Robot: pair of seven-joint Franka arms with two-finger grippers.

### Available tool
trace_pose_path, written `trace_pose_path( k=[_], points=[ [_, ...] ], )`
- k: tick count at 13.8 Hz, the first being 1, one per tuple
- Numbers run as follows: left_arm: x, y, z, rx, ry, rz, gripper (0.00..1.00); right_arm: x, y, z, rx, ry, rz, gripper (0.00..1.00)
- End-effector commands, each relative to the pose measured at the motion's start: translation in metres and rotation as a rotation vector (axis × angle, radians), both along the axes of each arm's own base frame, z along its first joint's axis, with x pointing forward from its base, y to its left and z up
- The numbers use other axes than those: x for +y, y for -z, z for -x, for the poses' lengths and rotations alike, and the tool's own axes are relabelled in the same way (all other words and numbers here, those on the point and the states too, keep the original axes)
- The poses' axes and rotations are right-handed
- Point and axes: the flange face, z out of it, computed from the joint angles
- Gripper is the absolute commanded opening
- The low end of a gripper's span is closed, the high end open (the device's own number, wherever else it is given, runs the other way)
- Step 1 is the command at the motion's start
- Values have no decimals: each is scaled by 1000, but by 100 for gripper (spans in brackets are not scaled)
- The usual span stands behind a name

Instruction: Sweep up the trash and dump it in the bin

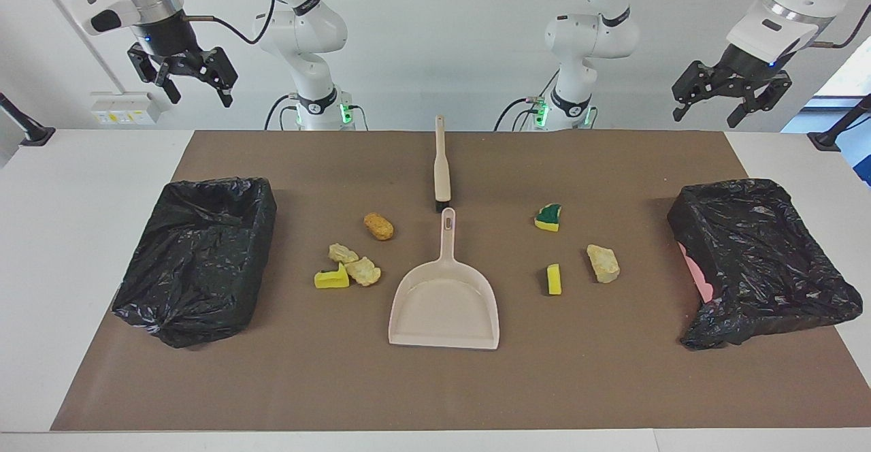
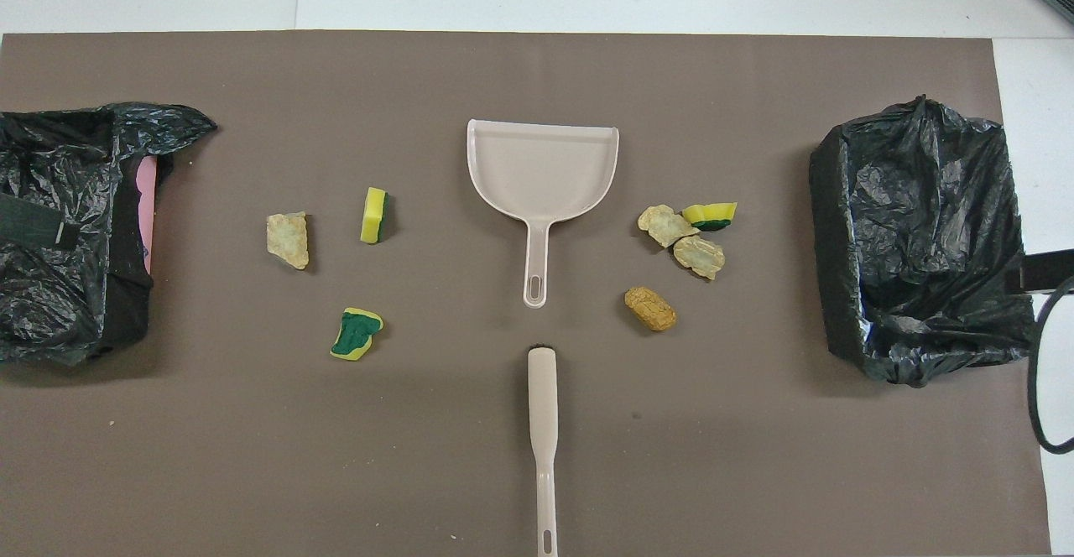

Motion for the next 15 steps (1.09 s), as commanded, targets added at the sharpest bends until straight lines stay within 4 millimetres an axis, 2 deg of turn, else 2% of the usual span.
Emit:
trace_pose_path(
  k=[1,10,15],
  points=[
    [2,-1,7,7,11,20,100,-4,3,4,11,-19,-2,100],
    [-1,-2,9,14,7,20,100,-1,8,5,28,-30,-2,100],
    [-7,5,15,27,14,23,100,-5,10,8,38,-23,-3,100]
  ],
)
